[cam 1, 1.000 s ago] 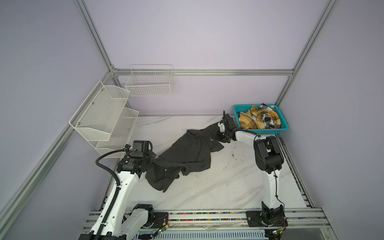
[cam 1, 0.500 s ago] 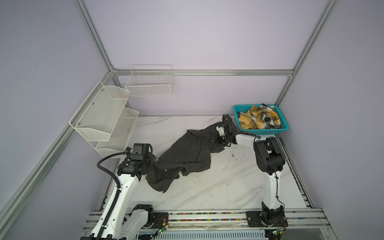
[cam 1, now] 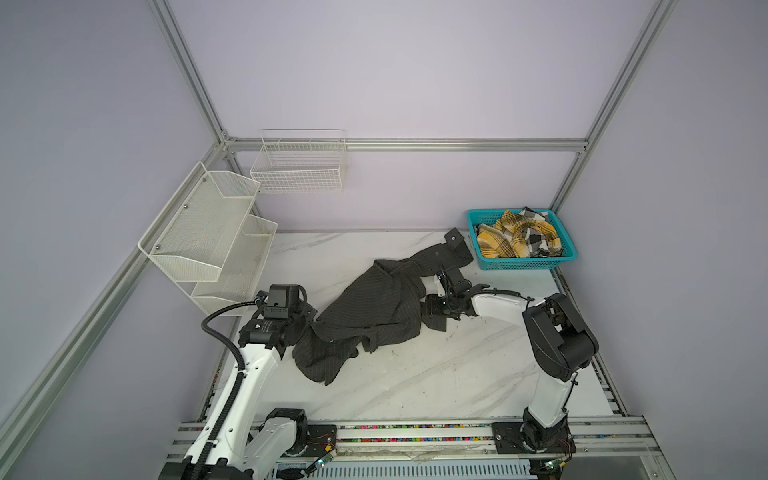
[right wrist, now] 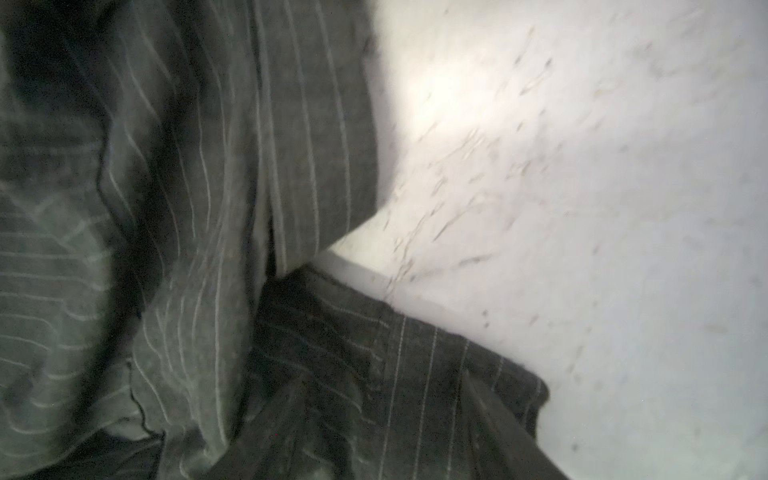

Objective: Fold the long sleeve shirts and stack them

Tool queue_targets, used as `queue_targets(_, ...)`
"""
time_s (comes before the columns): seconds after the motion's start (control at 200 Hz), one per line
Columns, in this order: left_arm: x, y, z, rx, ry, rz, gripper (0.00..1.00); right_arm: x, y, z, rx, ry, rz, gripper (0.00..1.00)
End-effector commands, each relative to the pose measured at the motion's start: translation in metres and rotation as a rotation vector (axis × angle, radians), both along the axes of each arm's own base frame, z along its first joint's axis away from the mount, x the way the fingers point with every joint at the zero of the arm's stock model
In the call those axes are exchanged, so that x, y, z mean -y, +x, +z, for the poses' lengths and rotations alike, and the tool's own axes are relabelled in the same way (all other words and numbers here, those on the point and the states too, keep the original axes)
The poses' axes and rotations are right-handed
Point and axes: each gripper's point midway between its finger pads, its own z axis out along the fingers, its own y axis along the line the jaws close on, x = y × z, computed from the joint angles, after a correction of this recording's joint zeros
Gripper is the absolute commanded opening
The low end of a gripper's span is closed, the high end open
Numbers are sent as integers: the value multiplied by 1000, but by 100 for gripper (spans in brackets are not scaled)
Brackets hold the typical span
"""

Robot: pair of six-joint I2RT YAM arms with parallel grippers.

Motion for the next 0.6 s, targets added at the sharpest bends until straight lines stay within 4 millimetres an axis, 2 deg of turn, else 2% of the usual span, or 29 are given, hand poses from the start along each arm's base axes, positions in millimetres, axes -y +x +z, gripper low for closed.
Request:
queue_targets(0.0,5,11,-14,4,-28,-15,0,28,-43,-25,-94,-168,-89,60)
queue_targets(0.105,9,22,-20,7,-48,-23,0,19,-69,-24,-95,-181,-72,61)
queue_targets(0.15,10,27,-23,5,-51,-26,0,18,-80,-28,-106,-209,-67,57)
queue_targets(0.19,11,30,-24,7,-55,-27,0,23,-87,-34,-124,-243,-81,46)
queue_targets(0.28,12,39,-25,13,-59,-31,0,46,-99,-46,-171,-323,-172,9)
queue_targets(0.31,12,40,-27,11,-60,-31,0,58,-102,-45,-173,-358,-231,1)
queue_targets(0.34,13,42,-27,11,-61,-31,0,73,-102,-42,-168,-395,-290,0)
queue_targets(0.42,12,44,-28,7,-58,-30,0,121,-100,-16,-135,-436,-516,0)
queue_targets(0.505,11,45,-28,10,-54,-28,0,173,-102,25,-86,-298,-792,0)
queue_targets(0.595,10,45,-27,11,-48,-29,0,207,-108,67,5,-168,-937,0)
